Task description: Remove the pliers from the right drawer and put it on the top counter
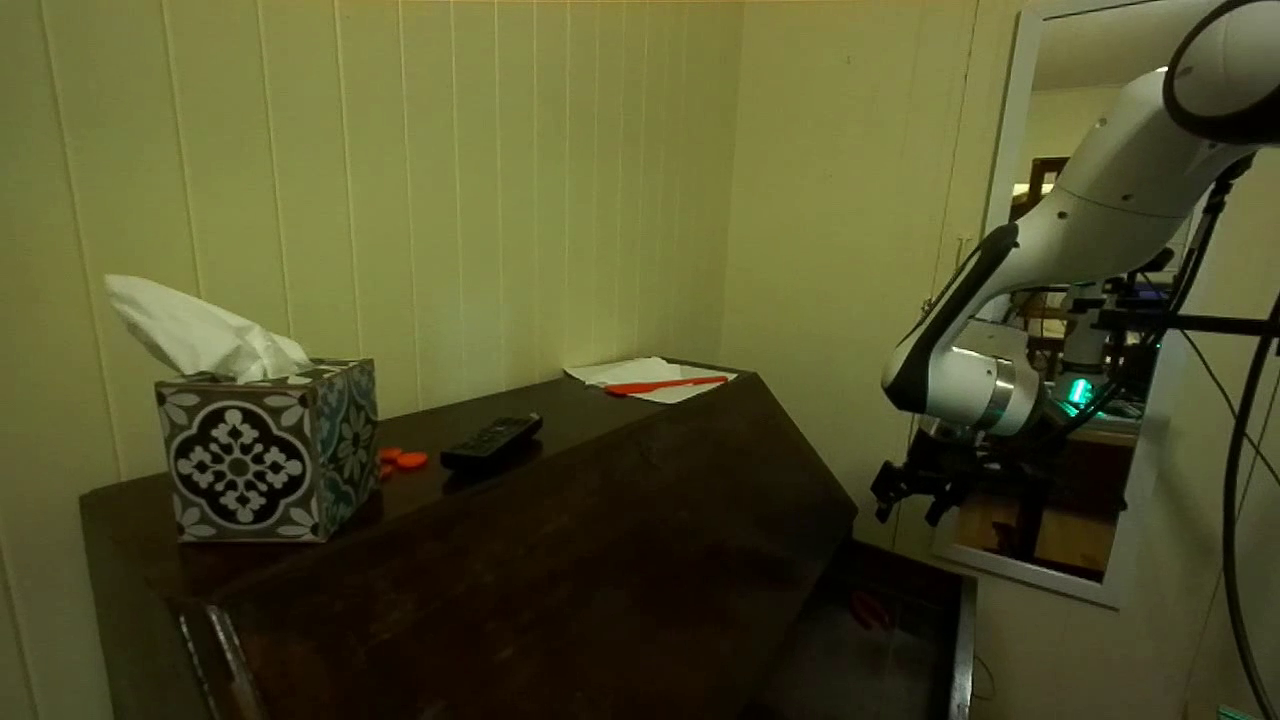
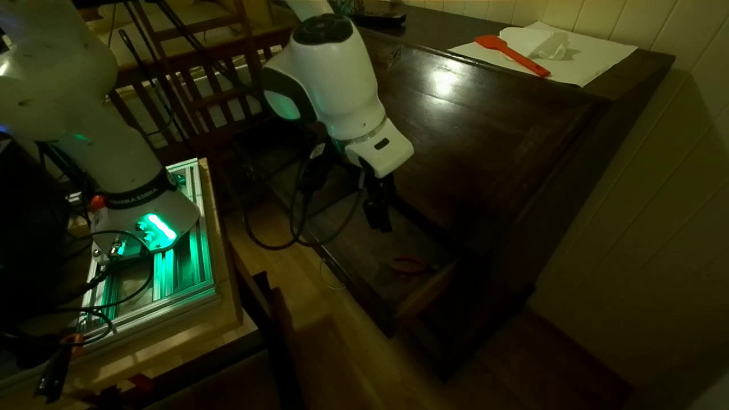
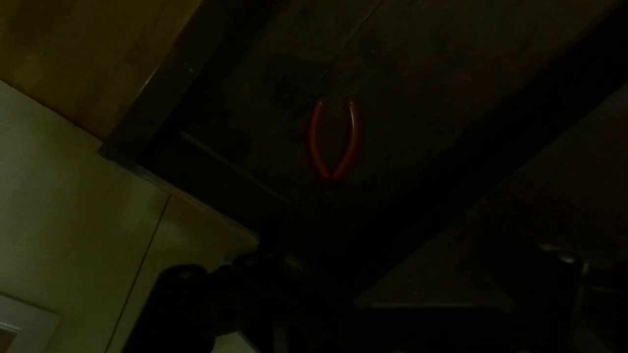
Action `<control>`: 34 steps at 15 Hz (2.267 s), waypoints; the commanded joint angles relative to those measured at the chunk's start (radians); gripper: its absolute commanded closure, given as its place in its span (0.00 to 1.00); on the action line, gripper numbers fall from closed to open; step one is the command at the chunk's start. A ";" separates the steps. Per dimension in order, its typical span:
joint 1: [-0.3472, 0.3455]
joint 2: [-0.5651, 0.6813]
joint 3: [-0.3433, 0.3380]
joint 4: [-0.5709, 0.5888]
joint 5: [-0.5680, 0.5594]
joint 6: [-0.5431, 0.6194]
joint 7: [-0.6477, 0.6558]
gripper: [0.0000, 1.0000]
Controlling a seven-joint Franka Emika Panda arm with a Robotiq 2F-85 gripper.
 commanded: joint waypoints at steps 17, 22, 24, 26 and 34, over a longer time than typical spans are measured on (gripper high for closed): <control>-0.269 0.401 0.239 0.235 0.207 0.102 -0.357 0.00; -0.256 0.484 0.262 0.275 0.185 0.147 -0.366 0.00; -0.239 0.498 0.266 0.285 0.178 0.152 -0.354 0.00; -0.223 0.511 0.262 0.299 0.172 0.150 -0.346 0.00; -0.151 0.553 0.220 0.336 0.162 0.162 -0.334 0.08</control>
